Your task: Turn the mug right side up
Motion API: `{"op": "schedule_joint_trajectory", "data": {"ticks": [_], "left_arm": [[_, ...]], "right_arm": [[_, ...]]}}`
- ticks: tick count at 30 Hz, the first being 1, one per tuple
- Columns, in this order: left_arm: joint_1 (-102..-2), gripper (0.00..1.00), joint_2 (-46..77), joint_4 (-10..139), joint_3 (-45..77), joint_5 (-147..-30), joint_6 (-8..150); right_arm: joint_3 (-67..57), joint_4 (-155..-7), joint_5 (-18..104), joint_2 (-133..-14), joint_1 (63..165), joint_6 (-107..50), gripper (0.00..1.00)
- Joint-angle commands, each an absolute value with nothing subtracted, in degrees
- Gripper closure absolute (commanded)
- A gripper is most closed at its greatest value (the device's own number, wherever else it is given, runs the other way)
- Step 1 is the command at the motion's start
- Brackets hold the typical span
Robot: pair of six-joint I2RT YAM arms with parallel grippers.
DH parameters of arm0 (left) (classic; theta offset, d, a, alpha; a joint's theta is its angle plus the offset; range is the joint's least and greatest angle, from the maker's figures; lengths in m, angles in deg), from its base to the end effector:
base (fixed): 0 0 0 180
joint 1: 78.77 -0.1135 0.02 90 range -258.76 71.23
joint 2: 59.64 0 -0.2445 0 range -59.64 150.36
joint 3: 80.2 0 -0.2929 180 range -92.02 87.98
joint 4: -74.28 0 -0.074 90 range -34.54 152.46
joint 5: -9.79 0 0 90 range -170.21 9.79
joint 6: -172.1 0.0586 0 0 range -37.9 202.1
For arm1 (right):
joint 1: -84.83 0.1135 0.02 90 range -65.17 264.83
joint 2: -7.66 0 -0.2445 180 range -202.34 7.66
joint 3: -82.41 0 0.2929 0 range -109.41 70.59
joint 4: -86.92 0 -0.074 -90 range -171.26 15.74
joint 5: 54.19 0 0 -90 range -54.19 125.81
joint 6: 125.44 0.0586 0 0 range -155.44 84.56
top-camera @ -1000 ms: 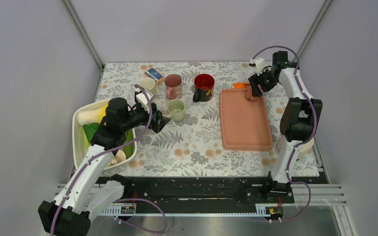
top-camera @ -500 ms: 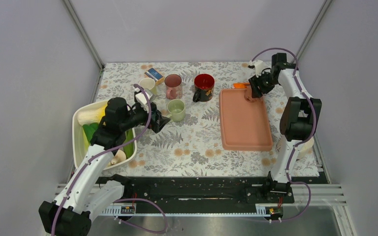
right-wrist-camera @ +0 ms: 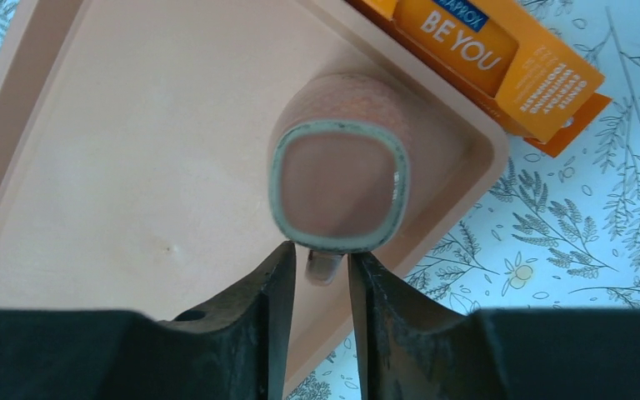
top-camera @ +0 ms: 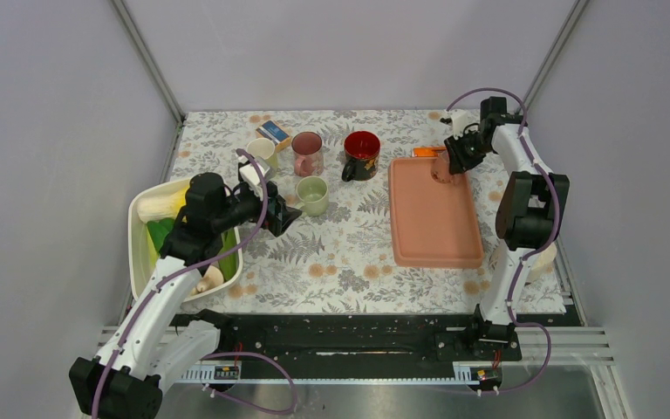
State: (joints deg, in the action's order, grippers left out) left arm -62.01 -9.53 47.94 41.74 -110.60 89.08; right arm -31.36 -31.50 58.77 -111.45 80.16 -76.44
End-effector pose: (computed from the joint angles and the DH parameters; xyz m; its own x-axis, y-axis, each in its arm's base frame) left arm 0.2514 -0.1067 0.3023 -0.2138 0.1739 -0.9613 0.7399 0.6714 -0.0431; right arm 0.4810 -0.0164 0.1821 -0.6412 -0.5537 -0.5313 -0.6600 0.7511 0.0137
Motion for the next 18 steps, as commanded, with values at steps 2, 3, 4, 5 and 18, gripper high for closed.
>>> {"op": "schedule_joint_trajectory", "data": {"ticks": [2, 3, 4, 5, 18], "left_arm": [[-62.4, 0.01, -9.6, 50.5, 41.4, -112.8, 88.3], [-62.4, 0.01, -9.6, 50.4, 41.4, -112.8, 88.3], [-62.4, 0.01, -9.6, 50.4, 41.4, -112.9, 88.3], [-62.5, 0.01, -9.7, 50.4, 41.4, -112.9, 88.2], [-62.7, 0.01, -9.6, 50.5, 41.4, -113.3, 88.0]], "right_arm": [[-30.0, -37.7, 55.7, -110.3, 80.4, -72.0, 0.64], [-29.4, -38.3, 55.5, -110.1, 80.5, -71.8, 0.64], [-29.2, -39.0, 55.3, -109.9, 80.5, -71.5, 0.63], [-28.7, -39.7, 55.1, -109.7, 80.6, -71.2, 0.63], [-24.3, -44.6, 54.9, -107.4, 81.6, -69.8, 0.7]]}}
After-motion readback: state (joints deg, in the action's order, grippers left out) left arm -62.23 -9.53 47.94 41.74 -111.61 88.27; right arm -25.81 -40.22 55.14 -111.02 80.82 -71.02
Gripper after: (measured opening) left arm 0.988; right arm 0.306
